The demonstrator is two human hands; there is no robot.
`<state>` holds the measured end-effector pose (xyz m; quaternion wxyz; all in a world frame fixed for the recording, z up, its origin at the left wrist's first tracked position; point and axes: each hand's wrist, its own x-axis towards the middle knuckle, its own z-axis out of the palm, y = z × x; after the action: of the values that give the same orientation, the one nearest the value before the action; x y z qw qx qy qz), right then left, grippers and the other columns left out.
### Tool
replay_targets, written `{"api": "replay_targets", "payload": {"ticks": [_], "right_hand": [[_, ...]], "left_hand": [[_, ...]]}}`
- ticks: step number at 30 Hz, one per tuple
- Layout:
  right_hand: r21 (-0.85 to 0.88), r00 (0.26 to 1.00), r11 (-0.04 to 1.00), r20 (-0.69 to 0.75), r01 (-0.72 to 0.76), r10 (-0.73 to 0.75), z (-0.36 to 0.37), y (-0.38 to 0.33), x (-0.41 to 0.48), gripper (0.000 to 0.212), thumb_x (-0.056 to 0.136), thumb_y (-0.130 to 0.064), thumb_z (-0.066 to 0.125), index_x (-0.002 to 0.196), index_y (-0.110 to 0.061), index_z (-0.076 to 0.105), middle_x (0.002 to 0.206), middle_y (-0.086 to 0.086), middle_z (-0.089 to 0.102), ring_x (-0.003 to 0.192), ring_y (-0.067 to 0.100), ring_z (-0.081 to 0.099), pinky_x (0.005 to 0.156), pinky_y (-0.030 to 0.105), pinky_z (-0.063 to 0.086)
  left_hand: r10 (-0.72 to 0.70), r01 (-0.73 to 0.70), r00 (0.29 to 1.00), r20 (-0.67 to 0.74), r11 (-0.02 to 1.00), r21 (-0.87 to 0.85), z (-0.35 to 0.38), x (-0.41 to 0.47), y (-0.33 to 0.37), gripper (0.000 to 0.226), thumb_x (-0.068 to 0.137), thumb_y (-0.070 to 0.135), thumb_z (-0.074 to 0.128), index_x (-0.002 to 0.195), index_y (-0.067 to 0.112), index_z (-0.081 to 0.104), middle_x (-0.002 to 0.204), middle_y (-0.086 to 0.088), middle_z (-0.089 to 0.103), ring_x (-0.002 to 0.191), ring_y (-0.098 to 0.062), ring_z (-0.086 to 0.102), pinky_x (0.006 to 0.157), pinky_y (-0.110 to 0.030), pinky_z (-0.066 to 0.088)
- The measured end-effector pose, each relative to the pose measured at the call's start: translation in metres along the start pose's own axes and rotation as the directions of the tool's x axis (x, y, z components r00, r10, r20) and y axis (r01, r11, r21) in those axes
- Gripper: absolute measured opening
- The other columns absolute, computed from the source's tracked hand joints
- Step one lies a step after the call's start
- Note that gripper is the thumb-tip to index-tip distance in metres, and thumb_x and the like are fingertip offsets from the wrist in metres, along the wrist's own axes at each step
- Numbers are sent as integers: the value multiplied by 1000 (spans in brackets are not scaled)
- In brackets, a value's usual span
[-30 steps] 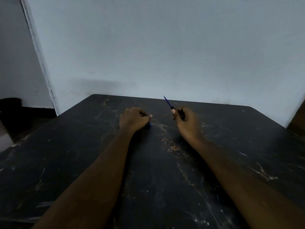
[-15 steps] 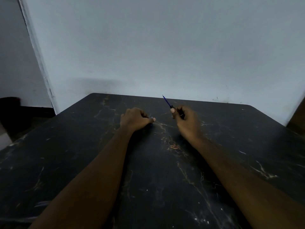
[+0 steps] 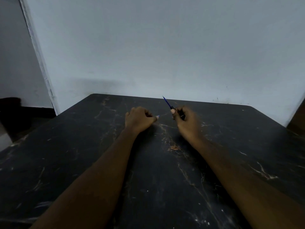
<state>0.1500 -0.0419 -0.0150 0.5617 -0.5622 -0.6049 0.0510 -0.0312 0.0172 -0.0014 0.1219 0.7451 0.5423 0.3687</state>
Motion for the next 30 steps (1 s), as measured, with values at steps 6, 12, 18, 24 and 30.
{"api": "replay_targets", "payload": {"ticks": [6, 12, 18, 24, 30], "right_hand": [[6, 1000, 1000, 12, -1, 1, -1, -1, 0, 21, 94, -40, 57, 83, -23, 61, 77, -6, 65, 68, 4, 59, 58, 21, 41], [-4, 999, 1000, 36, -1, 1, 0, 1, 0, 20, 92, -40, 61, 87, -21, 63, 77, -7, 65, 71, 10, 61, 62, 30, 46], [-40, 999, 999, 44, 20, -18, 0, 2, 0, 19, 87, -41, 67, 86, -23, 63, 73, -12, 59, 69, 2, 55, 57, 23, 38], [-48, 996, 998, 77, 47, -44, -1, 1, 0, 17, 87, -38, 68, 89, -22, 66, 77, -12, 61, 72, 3, 57, 60, 23, 39], [-78, 995, 996, 94, 48, -41, -2, 1, 0, 19, 87, -39, 67, 92, -21, 66, 80, -6, 63, 75, 10, 59, 64, 31, 47]], "left_hand": [[-141, 92, 988, -63, 865, -494, -4, 3, 12, 24, 90, 33, 67, 92, 9, 70, 88, -10, 72, 75, -15, 62, 66, -31, 51], [-227, 130, 974, -3, 567, -814, -12, 1, 24, 25, 102, 20, 49, 120, 11, 65, 96, 1, 62, 60, -7, 46, 43, -10, 37], [-171, 178, 979, 110, 460, -870, -11, -3, 21, 25, 99, 34, 53, 95, 14, 68, 94, 6, 75, 58, -8, 63, 43, -18, 35], [-126, 187, 981, 150, 374, -908, -9, -4, 22, 25, 98, 36, 54, 91, 13, 61, 95, 2, 77, 59, -12, 69, 42, -19, 36], [-75, 177, 984, 161, 352, -919, -8, -5, 24, 26, 100, 34, 50, 89, 13, 60, 92, 2, 78, 67, -15, 73, 44, -20, 42]]}}
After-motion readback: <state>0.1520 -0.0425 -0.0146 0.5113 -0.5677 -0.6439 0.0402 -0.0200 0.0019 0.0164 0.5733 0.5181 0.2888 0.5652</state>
